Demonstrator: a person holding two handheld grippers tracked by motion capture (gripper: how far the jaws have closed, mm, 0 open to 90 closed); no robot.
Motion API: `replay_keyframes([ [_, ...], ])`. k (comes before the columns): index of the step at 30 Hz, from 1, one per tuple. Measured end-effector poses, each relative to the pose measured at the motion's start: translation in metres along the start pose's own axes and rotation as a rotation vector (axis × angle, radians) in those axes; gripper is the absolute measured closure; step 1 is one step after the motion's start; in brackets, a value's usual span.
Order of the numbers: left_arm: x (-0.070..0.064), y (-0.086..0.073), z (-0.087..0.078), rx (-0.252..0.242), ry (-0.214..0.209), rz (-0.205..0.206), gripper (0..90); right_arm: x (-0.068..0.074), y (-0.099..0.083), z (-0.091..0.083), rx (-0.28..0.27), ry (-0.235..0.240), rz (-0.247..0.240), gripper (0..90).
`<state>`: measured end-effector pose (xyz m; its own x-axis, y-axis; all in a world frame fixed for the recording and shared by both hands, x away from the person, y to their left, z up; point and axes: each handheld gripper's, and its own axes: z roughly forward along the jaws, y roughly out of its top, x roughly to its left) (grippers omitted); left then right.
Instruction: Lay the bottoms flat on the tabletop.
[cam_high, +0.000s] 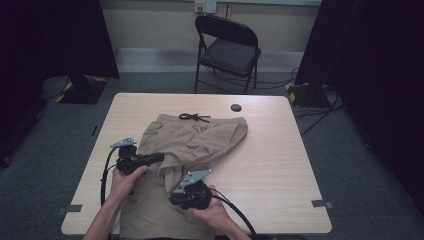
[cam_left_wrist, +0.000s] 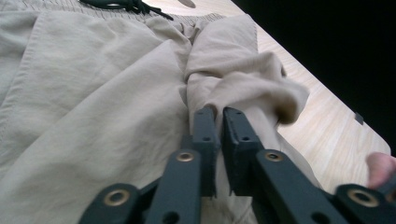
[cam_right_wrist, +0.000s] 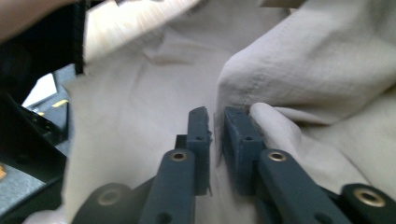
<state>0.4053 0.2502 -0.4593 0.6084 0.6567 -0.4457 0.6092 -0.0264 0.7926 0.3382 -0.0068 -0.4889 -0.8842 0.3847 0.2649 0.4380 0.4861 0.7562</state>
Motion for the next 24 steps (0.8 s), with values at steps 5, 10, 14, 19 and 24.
replay_keyframes([
  [5, -0.005, 0.0, -0.006, 0.01, 0.044, 0.009, 56.6, -0.005, -0.001, -0.017, -0.039, 0.001, 0.006, 66.1],
  [10, -0.012, -0.006, -0.015, 0.025, 0.03, 0.057, 45.3, -0.011, 0.002, -0.041, -0.102, -0.033, 0.021, 63.6],
  [14, -0.011, -0.019, -0.015, 0.065, 0.02, 0.067, 39.2, -0.022, 0.001, -0.053, -0.116, -0.085, 0.037, 67.4],
  [19, -0.01, -0.029, -0.007, 0.129, 0.048, 0.081, 35.4, -0.037, -0.012, -0.049, -0.082, -0.13, 0.092, 76.5],
  [24, -0.009, -0.032, 0.003, 0.151, 0.036, 0.067, 40.0, -0.028, -0.021, -0.035, -0.032, -0.1, 0.071, 78.2],
])
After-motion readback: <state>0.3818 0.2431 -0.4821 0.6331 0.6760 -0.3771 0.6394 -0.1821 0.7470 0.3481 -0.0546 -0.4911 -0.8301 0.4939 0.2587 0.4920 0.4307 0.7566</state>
